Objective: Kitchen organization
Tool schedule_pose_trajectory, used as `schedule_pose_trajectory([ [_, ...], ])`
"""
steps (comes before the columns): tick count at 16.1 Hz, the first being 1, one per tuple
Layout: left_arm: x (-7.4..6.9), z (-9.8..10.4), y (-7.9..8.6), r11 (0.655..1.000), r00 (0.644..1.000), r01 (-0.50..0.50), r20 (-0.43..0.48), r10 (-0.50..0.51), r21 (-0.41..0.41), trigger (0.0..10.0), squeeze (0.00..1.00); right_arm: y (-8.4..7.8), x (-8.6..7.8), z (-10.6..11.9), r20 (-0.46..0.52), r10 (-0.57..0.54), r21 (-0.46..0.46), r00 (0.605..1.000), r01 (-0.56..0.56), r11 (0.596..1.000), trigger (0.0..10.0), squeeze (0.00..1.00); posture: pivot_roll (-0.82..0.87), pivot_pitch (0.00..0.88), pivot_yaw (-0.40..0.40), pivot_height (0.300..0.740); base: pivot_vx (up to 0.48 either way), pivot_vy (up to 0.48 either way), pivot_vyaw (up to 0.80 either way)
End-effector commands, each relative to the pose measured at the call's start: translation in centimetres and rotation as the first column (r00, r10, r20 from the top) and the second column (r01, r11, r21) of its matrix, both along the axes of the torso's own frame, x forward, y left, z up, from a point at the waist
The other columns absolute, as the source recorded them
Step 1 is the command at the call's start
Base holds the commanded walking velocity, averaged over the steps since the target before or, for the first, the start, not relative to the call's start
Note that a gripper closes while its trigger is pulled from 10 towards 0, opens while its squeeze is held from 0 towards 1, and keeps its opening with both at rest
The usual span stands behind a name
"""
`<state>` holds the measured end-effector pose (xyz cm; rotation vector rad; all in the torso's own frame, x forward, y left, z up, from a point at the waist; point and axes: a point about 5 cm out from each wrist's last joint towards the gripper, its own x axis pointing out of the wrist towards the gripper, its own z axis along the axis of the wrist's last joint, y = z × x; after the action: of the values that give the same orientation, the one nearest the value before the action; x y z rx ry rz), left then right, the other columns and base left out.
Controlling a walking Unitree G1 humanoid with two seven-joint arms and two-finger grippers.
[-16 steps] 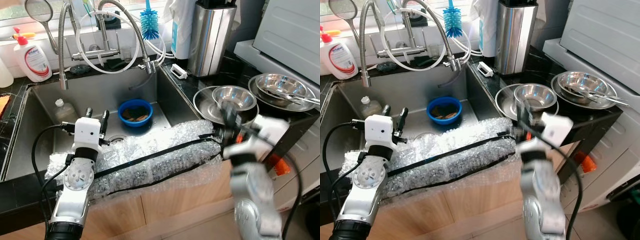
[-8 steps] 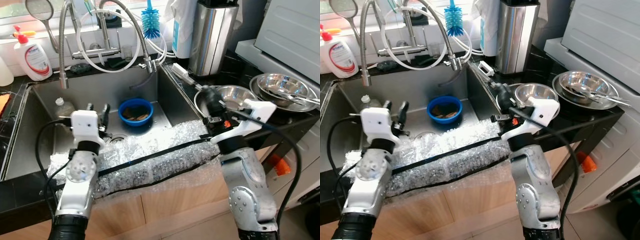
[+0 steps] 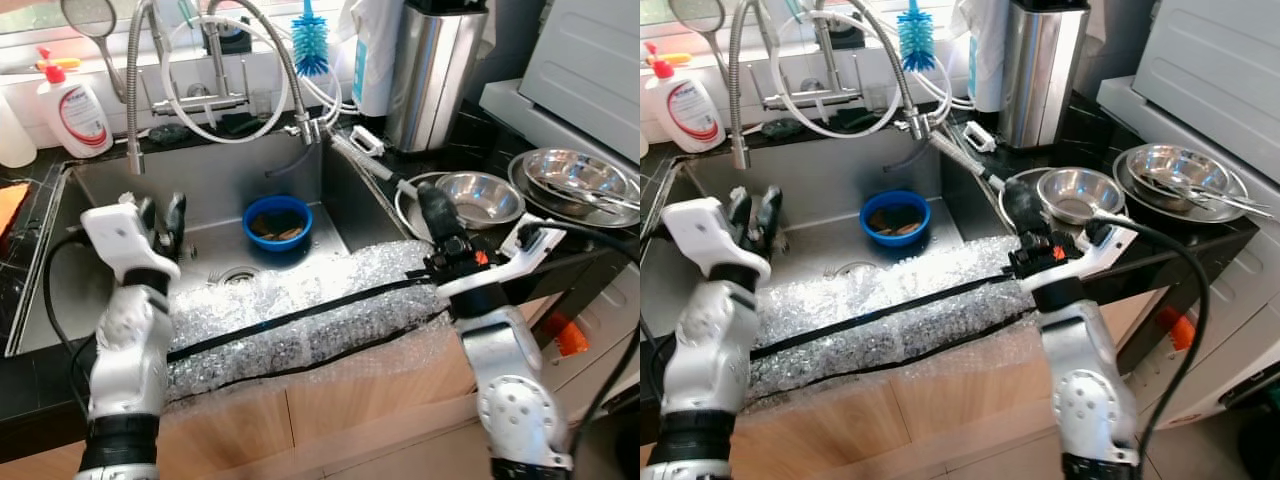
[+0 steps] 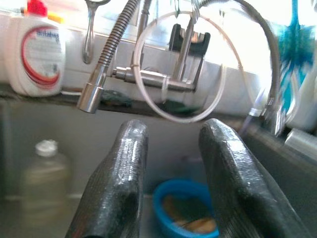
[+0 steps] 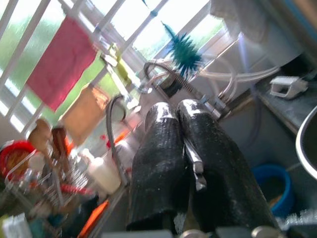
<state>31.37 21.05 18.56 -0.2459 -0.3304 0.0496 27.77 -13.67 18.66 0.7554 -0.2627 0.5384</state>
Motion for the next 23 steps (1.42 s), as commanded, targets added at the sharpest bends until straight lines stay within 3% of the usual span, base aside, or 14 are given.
schedule_pose_trajectory([
  [1, 0.0, 0.6, -0.1, 0.998, 0.999, 0.041, 0.016, -0.041, -0.055, 10.0, 0.00, 0.0, -0.2, -0.5, -0.011, 0.036, -0.004, 0.999, -0.036, 0.999, 10.0, 0.00, -0.03, 0.000, -0.002, 0.740, 0.000, 0.000, 0.00],
  [5, -0.7, -0.4, -1.9, 0.942, 0.958, 0.278, -0.011, -0.285, -0.189, 10.0, 0.00, -1.6, -0.8, -0.2, -0.006, 0.121, 0.040, 0.993, -0.120, 0.992, 10.0, 0.00, -0.03, 0.000, -0.005, 0.740, 0.000, 0.000, 0.00],
  [7, -1.0, -0.6, -2.8, 0.863, 0.916, 0.386, 0.020, -0.401, -0.325, 10.0, 0.00, -1.9, -0.5, 0.2, 0.006, 0.139, 0.163, 0.990, -0.138, 0.977, 10.0, 0.00, -0.03, 0.000, -0.005, 0.740, 0.000, 0.000, 0.00],
  [8, -1.3, -1.6, -3.2, 0.825, 0.888, 0.429, 0.005, -0.459, -0.367, 10.0, 0.00, -1.2, -0.6, -0.4, -0.003, 0.203, 0.217, 0.979, -0.198, 0.956, 10.0, 0.00, -0.04, 0.000, 0.001, 0.740, 0.000, 0.000, 0.00],
  [9, -1.4, -1.7, -3.3, 0.820, 0.884, 0.435, 0.005, -0.467, -0.371, 10.0, 0.00, -1.0, -0.7, -0.5, -0.006, 0.214, 0.219, 0.977, -0.207, 0.953, 10.0, 0.00, -0.04, 0.000, 0.001, 0.740, 0.000, 0.000, 0.00],
  [10, -1.7, -1.4, -3.5, 0.741, 0.866, 0.468, 0.083, -0.493, -0.482, 10.0, 0.00, 0.0, -1.2, -1.1, -0.013, 0.280, 0.195, 0.960, -0.272, 0.942, 10.0, 0.00, -0.03, 0.000, 0.000, 0.740, 0.000, 0.000, 0.00],
  [11, -1.9, -1.0, -3.6, 0.689, 0.849, 0.497, 0.134, -0.511, -0.527, 10.0, 0.00, 0.2, -1.4, -1.1, -0.008, 0.304, 0.228, 0.953, -0.294, 0.928, 10.0, 0.00, -0.03, 0.000, -0.001, 0.740, 0.000, 0.000, 0.00],
  [16, -2.8, -0.2, -4.8, 0.551, 0.743, 0.633, 0.228, -0.629, -0.544, 10.0, 0.00, 0.9, -2.2, -1.9, -0.020, 0.397, 0.294, 0.918, -0.374, 0.880, 10.0, 0.00, -0.03, 0.000, -0.004, 0.740, 0.000, 0.000, 0.00],
  [18, -3.2, -0.3, -5.5, 0.544, 0.706, 0.668, 0.201, -0.679, -0.508, 10.0, 0.00, 1.0, -2.2, -2.4, -0.044, 0.405, 0.278, 0.913, -0.379, 0.883, 10.0, 0.00, -0.04, 0.000, -0.004, 0.740, 0.000, 0.000, 0.00],
  [20, -3.6, 0.0, -6.4, 0.509, 0.660, 0.710, 0.209, -0.721, -0.487, 10.0, 0.00, 1.3, -2.3, -3.0, -0.071, 0.424, 0.284, 0.903, -0.389, 0.876, 10.0, 0.00, -0.03, 0.000, -0.004, 0.740, 0.000, 0.000, 0.00],
  [23, -3.7, 0.1, -6.8, 0.484, 0.632, 0.733, 0.216, -0.745, -0.478, 10.0, 0.00, 2.4, -2.5, -3.9, -0.112, 0.442, 0.265, 0.890, -0.402, 0.876, 10.0, 0.00, -0.03, 0.000, -0.006, 0.740, 0.000, 0.000, 0.00],
])
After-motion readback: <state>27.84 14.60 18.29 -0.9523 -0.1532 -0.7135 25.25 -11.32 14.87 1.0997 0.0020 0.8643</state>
